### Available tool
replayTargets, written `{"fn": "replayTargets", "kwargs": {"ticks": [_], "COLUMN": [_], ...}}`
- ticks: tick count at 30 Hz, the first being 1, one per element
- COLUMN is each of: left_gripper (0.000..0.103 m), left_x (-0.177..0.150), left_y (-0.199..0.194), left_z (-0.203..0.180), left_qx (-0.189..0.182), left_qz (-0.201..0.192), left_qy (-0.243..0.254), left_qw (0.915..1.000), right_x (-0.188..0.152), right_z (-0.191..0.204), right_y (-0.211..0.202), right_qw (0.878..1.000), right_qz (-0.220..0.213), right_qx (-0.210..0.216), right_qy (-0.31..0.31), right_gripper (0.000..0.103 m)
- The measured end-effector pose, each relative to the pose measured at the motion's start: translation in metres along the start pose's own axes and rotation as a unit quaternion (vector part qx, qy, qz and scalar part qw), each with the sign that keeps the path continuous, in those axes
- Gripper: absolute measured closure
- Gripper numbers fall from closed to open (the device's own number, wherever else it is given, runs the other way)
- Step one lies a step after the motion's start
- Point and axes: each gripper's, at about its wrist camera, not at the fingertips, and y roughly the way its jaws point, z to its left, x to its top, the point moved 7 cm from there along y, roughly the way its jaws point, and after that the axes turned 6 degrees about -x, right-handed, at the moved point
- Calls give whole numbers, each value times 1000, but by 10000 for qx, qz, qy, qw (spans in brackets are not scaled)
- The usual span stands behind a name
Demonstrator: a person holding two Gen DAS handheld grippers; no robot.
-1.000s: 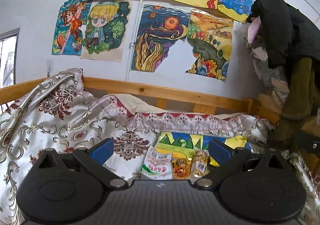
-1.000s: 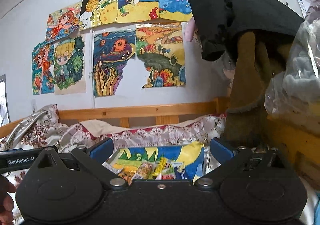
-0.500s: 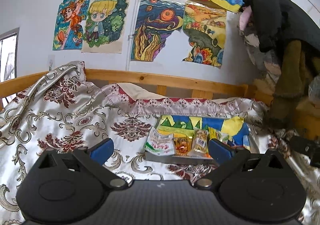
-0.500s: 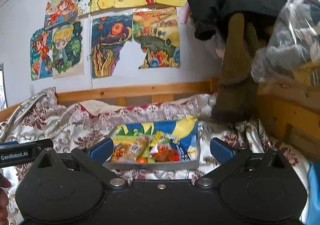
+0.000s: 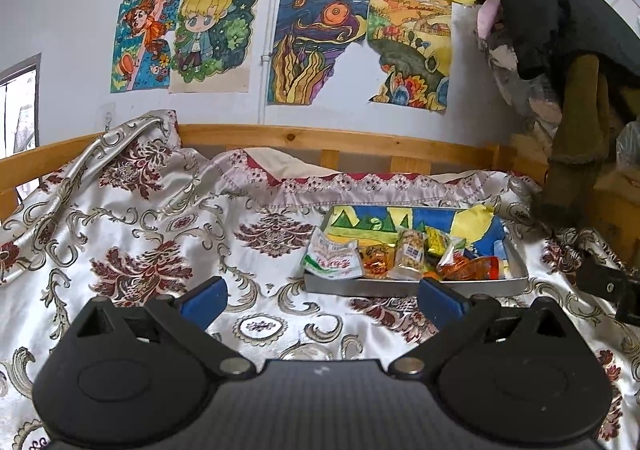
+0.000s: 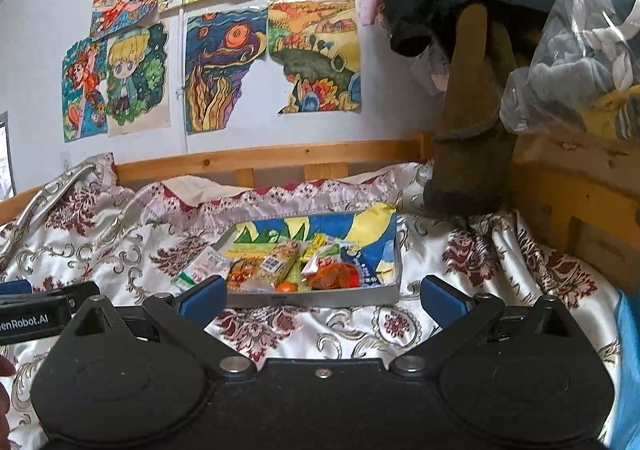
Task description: Organize snacks
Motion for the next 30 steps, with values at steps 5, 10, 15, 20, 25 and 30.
{"fn": "replayTargets", "kwargs": {"ticks": [5,10,15,20,25,30], "left_gripper": [0,0,0,0,0,0], "left_x": [-8,-15,-23,-30,-31,-30], "left_y": [3,8,12,14,13,12], "left_z": [12,19,19,16,14,13], "left_qx": [119,194,216,209,186,179], "left_qz": [92,176,281,392,406,402], "left_qy": [-97,-170,-95,-22,17,28], "left_qw": [9998,9995,9993,9990,9990,9990], "right_x": [-14,-29,-39,-48,-51,-53], "right_z": [6,11,12,11,12,13], "right_y": [5,12,17,21,22,21], "right_qw": [9999,9993,9986,9978,9974,9971], "right_qz": [122,297,468,611,663,679], "right_qx": [38,51,88,83,102,107], "right_qy": [-111,-240,-239,-251,-280,-321], "right_gripper": [1,1,1,1,1,1]}}
